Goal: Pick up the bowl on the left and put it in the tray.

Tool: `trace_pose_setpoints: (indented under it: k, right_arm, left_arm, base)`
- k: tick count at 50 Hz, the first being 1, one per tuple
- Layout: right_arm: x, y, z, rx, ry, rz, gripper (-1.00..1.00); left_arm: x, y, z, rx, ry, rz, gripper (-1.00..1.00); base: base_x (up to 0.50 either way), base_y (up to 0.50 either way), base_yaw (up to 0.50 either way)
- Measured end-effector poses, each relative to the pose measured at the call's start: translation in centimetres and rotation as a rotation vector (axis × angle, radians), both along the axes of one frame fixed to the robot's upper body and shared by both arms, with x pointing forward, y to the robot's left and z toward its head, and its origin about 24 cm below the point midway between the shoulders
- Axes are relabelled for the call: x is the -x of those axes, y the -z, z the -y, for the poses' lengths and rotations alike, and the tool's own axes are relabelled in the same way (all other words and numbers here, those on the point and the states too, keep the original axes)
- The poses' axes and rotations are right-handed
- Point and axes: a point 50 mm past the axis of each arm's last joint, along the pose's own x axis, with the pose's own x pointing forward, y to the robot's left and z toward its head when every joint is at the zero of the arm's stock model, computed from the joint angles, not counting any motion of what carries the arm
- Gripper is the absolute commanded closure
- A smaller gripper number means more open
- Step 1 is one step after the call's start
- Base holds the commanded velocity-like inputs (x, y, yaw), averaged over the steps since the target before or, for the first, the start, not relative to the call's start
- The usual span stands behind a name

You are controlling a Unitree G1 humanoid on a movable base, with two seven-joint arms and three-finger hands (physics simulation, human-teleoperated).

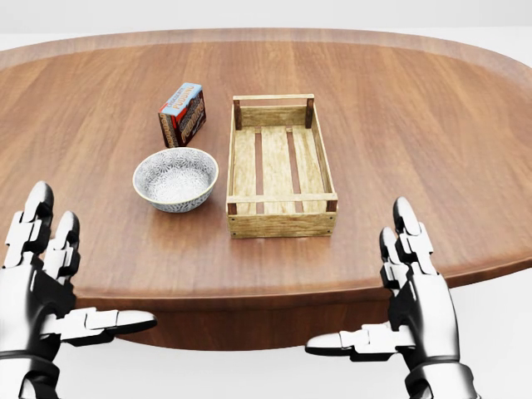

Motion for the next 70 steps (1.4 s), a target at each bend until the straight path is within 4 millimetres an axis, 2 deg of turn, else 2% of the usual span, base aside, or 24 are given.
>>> trace_pose_setpoints:
  k: [11, 18, 29, 39, 70]
  right_arm:
    - [1.9, -3.8, -0.5, 0.036, -0.005, 0.16, -1.0]
    - [3.5, -6.3, -0.8, 0.059, -0.004, 0.269, -1.0]
    - [5.5, -9.2, -0.7, 0.073, 0.01, 0.392, -1.0]
    - [6.3, -9.9, -0.7, 0.085, 0.018, 0.422, -1.0]
    - [6.6, -9.9, -0.7, 0.087, 0.026, 0.422, -1.0]
  left_arm:
    - [0.3, -0.7, -1.0, 0.015, -0.022, 0.032, -1.0]
    - [0.6, -2.1, -1.4, 0.01, -0.034, 0.093, -1.0]
    - [0.8, -2.8, -1.9, 0.012, -0.047, 0.125, -1.0]
    - [0.8, -2.0, -2.1, 0.023, -0.048, 0.092, -1.0]
    - [0.9, -1.7, -2.2, 0.029, -0.047, 0.082, -1.0]
  base:
    - [0.0, 0.0, 0.0]
    - [0.0, 0.0, 0.0]
    - [0.0, 0.0, 0.0]
    - [0.0, 0.03, 0.0]
    - [0.0, 0.5, 0.0]
